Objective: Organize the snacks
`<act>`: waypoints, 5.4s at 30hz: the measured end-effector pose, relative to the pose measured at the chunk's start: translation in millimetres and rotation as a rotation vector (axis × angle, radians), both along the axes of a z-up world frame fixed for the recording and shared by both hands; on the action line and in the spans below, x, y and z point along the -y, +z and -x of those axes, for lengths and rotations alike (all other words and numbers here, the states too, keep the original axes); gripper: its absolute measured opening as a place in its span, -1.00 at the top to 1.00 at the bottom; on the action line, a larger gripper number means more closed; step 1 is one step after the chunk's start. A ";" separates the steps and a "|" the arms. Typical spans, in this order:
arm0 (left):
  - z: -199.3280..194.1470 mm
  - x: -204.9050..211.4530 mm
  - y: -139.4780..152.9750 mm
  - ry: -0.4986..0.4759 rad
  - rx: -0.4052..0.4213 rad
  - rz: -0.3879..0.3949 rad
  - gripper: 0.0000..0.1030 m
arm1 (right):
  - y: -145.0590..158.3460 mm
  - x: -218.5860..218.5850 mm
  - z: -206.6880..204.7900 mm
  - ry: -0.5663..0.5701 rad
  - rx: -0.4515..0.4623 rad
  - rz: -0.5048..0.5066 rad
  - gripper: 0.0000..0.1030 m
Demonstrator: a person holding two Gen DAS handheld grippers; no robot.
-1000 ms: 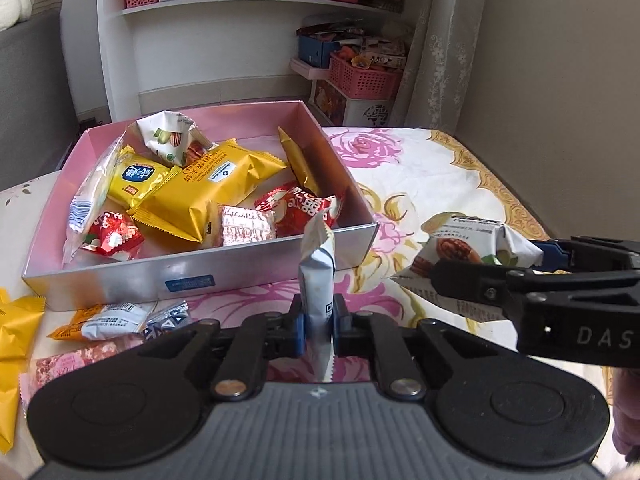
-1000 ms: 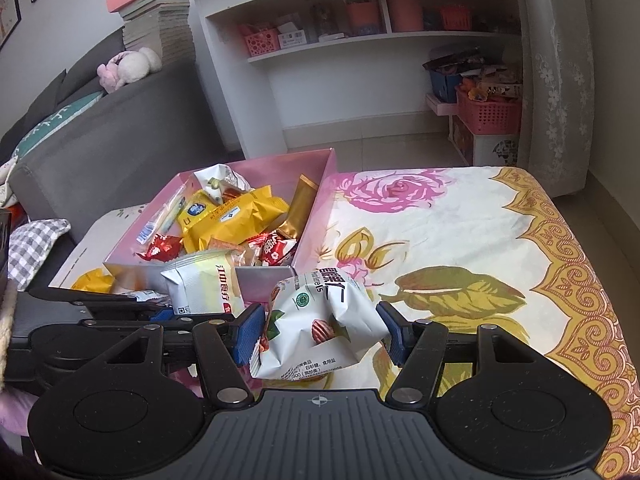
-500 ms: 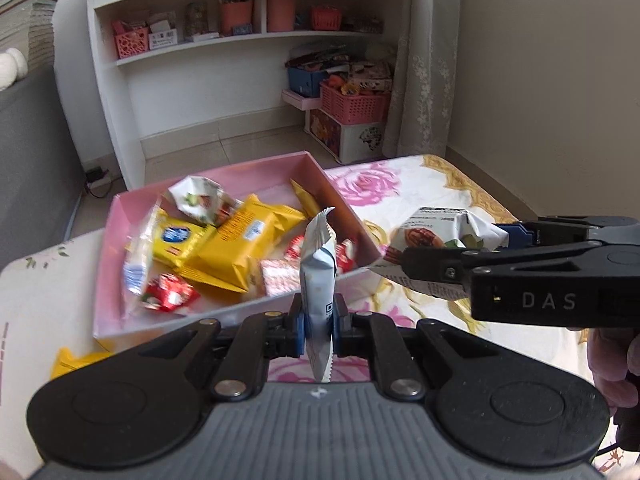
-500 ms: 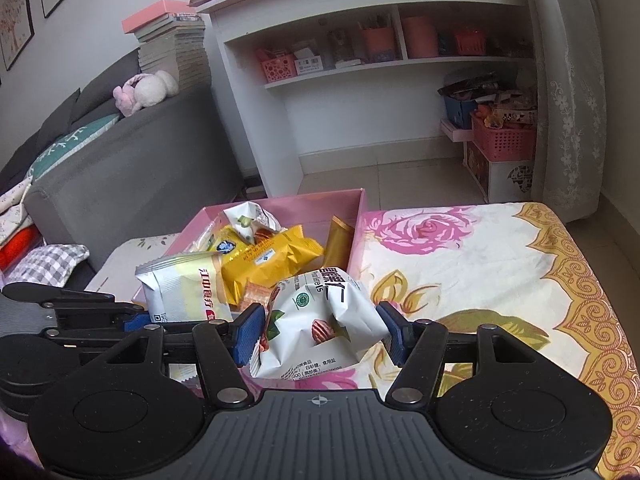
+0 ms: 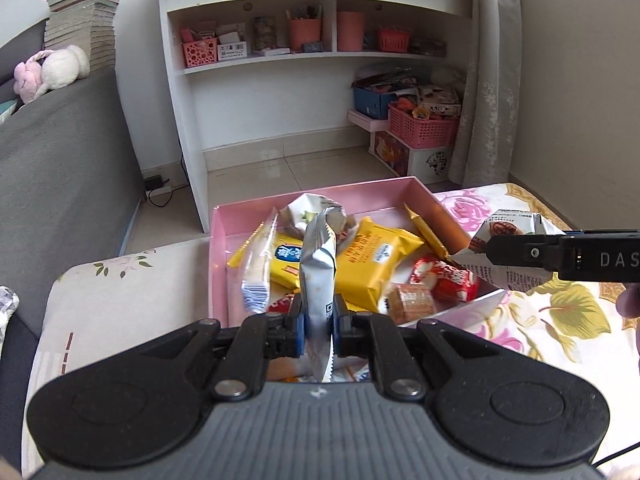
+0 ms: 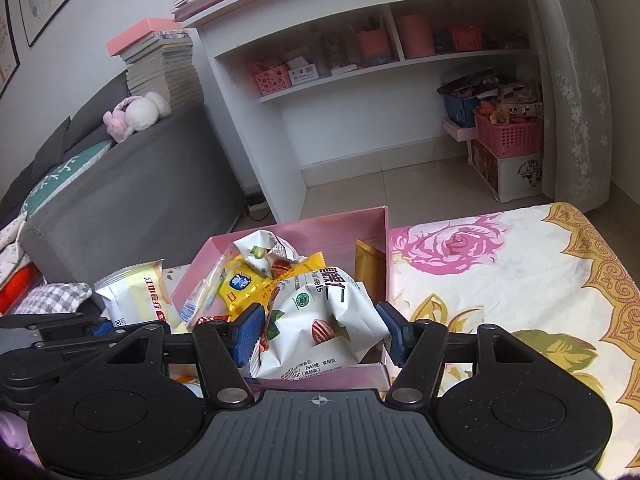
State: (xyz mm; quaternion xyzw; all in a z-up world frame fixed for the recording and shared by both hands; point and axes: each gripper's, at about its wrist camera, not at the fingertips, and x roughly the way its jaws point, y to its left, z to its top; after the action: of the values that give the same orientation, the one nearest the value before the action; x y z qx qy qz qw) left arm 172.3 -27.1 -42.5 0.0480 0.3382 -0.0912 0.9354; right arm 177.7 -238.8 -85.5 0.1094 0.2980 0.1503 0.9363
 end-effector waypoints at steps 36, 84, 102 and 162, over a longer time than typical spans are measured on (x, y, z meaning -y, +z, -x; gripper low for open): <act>-6.8 -12.8 -11.0 -0.017 0.001 -0.024 -0.82 | 1.2 -30.3 12.8 -0.023 0.042 0.122 -0.91; 54.7 -78.2 -27.9 -0.238 -0.124 -0.009 -0.40 | -62.0 -102.3 31.7 0.170 -0.119 0.260 -0.94; 22.8 -45.5 -59.0 -0.337 -0.178 -0.138 -0.21 | -69.1 -106.1 30.6 0.241 -0.082 0.367 0.38; 71.7 -7.3 -69.2 -0.087 -0.073 0.041 0.36 | -72.3 -38.8 52.0 0.189 -0.080 0.303 -0.31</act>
State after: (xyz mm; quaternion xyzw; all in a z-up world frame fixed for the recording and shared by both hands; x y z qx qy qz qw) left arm 100.7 -19.8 -111.7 0.0399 0.3680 -0.1403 0.9183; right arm 125.7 -199.9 -157.8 -0.0555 0.3633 0.1863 0.9111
